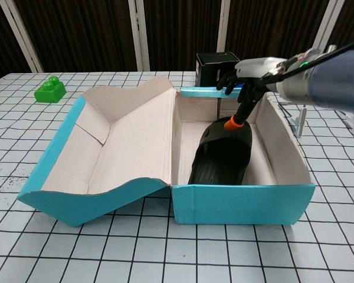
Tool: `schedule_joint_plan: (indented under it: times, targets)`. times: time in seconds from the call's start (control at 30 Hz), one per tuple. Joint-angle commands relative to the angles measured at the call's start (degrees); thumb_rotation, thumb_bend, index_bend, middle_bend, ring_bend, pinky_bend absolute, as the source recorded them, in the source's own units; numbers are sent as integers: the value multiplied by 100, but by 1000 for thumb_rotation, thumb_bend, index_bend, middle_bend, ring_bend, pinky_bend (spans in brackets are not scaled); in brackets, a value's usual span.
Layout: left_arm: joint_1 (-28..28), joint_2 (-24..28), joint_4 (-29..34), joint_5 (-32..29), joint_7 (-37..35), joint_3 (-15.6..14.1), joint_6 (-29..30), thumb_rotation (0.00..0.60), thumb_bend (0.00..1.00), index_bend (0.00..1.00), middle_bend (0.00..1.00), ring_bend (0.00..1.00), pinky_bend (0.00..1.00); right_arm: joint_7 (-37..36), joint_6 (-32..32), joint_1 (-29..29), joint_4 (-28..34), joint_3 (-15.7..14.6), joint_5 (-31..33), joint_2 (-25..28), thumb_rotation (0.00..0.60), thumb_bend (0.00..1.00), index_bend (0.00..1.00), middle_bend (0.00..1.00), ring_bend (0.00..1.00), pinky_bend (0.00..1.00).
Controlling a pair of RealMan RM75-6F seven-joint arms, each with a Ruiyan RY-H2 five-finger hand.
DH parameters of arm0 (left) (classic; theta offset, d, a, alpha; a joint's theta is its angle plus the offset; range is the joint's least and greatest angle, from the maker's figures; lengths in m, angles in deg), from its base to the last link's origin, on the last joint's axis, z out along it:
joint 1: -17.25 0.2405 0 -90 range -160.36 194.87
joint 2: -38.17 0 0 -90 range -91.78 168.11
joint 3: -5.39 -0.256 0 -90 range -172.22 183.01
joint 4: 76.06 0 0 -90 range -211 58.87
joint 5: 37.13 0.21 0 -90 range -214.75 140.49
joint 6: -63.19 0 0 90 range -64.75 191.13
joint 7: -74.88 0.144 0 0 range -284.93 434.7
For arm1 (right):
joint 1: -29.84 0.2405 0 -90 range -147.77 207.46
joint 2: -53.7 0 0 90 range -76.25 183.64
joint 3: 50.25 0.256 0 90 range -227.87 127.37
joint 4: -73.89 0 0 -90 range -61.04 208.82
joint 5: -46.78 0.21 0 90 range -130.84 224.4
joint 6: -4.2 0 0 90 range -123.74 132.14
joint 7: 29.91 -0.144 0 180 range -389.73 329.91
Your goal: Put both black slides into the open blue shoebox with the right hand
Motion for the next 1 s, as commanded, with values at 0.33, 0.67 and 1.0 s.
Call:
schedule_joint_plan:
  times: [0.33, 0.67, 1.0]
  targets:
    - [77, 44, 37, -75, -53, 100, 171, 600, 210, 70, 0, 0, 71, 87, -305, -761, 1343, 6, 580, 2673, 600, 252, 158, 158, 220, 61]
    - [154, 120, 91, -141, -169, 162, 263, 600, 210, 70, 0, 0, 71, -778, -66, -2115, 1801, -1218, -980, 3735, 600, 252, 148, 155, 219, 61]
    - [155, 130, 93, -159, -183, 177, 245, 600, 210, 70, 0, 0, 71, -2021, -79, -3195, 1364, -2036, -2366, 3614, 600, 253, 148, 149, 219, 61]
